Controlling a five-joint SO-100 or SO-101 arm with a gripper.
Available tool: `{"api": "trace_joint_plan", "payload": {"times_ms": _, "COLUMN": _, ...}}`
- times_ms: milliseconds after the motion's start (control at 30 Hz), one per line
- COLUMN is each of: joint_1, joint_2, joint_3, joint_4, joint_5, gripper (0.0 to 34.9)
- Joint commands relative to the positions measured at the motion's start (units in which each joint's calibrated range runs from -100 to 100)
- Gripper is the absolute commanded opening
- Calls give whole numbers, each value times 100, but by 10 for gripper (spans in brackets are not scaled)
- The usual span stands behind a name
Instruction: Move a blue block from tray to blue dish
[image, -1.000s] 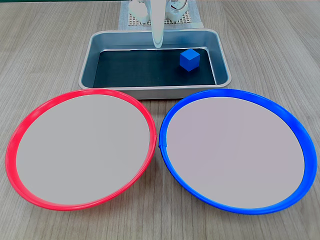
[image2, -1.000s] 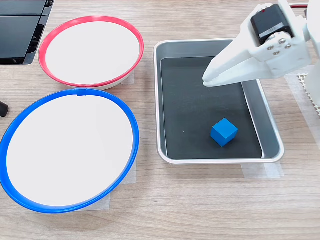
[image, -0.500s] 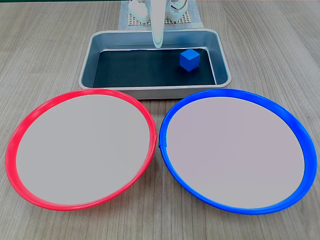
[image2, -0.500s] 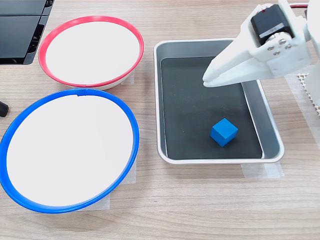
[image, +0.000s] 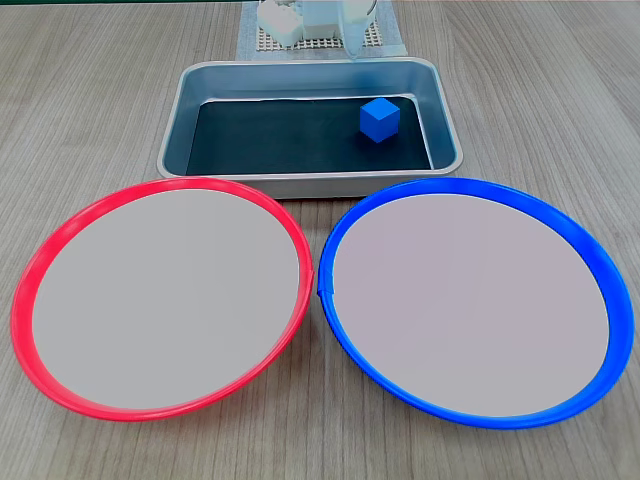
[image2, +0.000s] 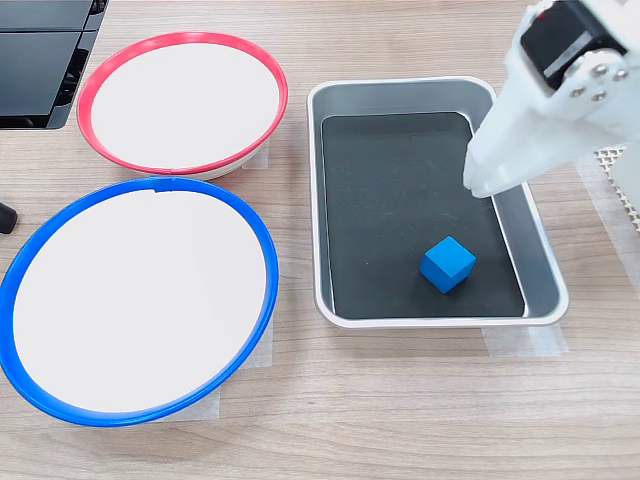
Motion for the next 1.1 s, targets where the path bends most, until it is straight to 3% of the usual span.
{"api": "trace_joint_plan", "payload": {"times_ms": 0, "joint_1": -244, "joint_2": 1485, "joint_3": -1074, "joint_4": 211, "joint_5": -112, "gripper": 96}}
{"api": "trace_joint_plan", "payload": {"times_ms": 167, "joint_1": -347, "joint_2": 2722, "joint_3": -1447, "joint_4": 46, "joint_5": 151, "gripper": 204}}
{"api": "trace_joint_plan", "payload": {"times_ms": 333, "joint_1": -413, "joint_2": 3396, "joint_3": -1320, "joint_4": -202, "joint_5": 581, "gripper": 259}}
{"api": "trace_joint_plan", "payload": {"times_ms": 500, "joint_1": -535, "joint_2": 3763, "joint_3": -1201, "joint_4": -342, "joint_5": 889, "gripper": 195}}
{"api": "trace_joint_plan", "payload": {"times_ms": 567, "joint_1": -573, "joint_2": 3874, "joint_3": -1183, "joint_4": -416, "joint_5": 952, "gripper": 143}}
{"api": "trace_joint_plan", "payload": {"times_ms": 700, "joint_1": -573, "joint_2": 4070, "joint_3": -1220, "joint_4": -523, "joint_5": 1016, "gripper": 4}}
{"api": "trace_joint_plan", "payload": {"times_ms": 900, "joint_1": -498, "joint_2": 3959, "joint_3": -1775, "joint_4": -53, "joint_5": 1197, "gripper": 3}}
{"api": "trace_joint_plan", "payload": {"times_ms": 1000, "joint_1": -263, "joint_2": 3916, "joint_3": -3049, "joint_4": 451, "joint_5": 1245, "gripper": 3}}
{"api": "trace_joint_plan", "payload": {"times_ms": 1067, "joint_1": -168, "joint_2": 4112, "joint_3": -3860, "joint_4": 401, "joint_5": 1172, "gripper": 3}}
